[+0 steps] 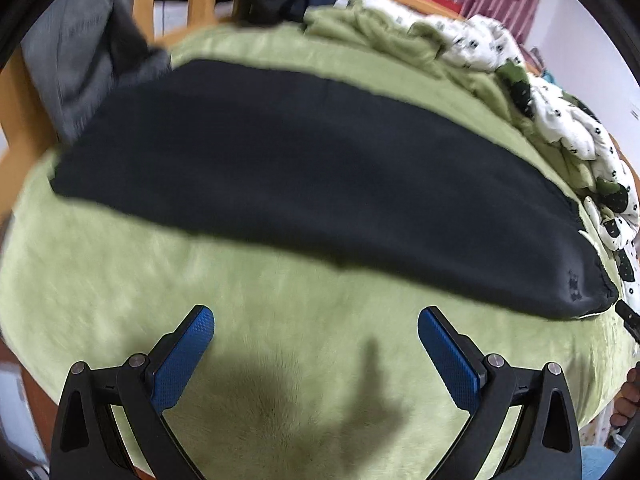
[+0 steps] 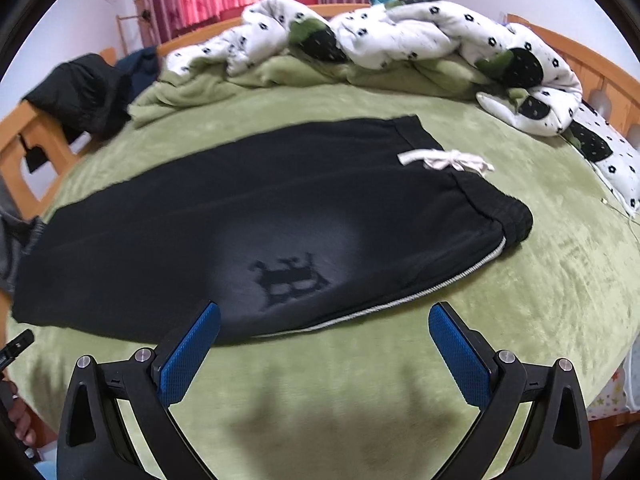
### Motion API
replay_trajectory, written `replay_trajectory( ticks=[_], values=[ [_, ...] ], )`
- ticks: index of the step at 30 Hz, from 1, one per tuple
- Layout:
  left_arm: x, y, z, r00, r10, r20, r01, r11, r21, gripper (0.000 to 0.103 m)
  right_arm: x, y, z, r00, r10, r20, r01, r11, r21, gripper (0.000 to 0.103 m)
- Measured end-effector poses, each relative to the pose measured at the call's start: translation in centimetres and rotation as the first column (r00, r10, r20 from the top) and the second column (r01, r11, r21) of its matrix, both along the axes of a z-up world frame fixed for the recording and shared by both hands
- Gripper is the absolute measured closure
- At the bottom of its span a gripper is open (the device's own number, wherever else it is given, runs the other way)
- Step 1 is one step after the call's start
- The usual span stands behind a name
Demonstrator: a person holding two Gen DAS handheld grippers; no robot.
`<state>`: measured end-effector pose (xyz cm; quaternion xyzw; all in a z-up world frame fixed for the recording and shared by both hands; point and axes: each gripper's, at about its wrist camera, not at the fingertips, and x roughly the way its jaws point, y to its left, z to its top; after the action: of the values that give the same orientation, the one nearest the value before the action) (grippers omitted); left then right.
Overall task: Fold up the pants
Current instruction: 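Grasp the striped side edge of the black sweatpants with both grippers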
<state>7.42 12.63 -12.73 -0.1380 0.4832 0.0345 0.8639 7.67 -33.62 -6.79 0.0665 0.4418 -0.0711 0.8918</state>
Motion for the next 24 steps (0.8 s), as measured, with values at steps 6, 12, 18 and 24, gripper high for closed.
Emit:
replay_trajectory(
  ticks=[6, 12, 18, 24],
  values=[
    [-1.0, 0.9, -2.9, 1.000, 0.003, 0.025, -0.002, 0.999, -0.052, 0.001, -0.2, -1.4, -2.6, 1.000, 0.018, -0.023, -0.017, 0.998, 0.052, 0.034],
    [0.5, 3.4, -2.4, 0.997, 0.054, 0.054, -0.041, 0.976, -0.215, 0.001, 0.2, -4.8, -4.5, 0.998, -0.054, -0.021, 0.057, 0.972, 0.227, 0.047],
    [3.1, 5.4, -2.5, 0.990, 0.131, 0.052, -0.110, 0.948, -0.297, 0.001, 1.5, -6.5, -6.1, 0.992, -0.119, -0.037, 0.125, 0.942, 0.312, 0.046],
    [4.7, 7.2, -3.3, 0.984, 0.174, 0.049, -0.149, 0.936, -0.319, 0.008, 3.7, -6.0, -7.4, 0.994, -0.098, -0.048, 0.108, 0.946, 0.305, 0.045]
  ],
)
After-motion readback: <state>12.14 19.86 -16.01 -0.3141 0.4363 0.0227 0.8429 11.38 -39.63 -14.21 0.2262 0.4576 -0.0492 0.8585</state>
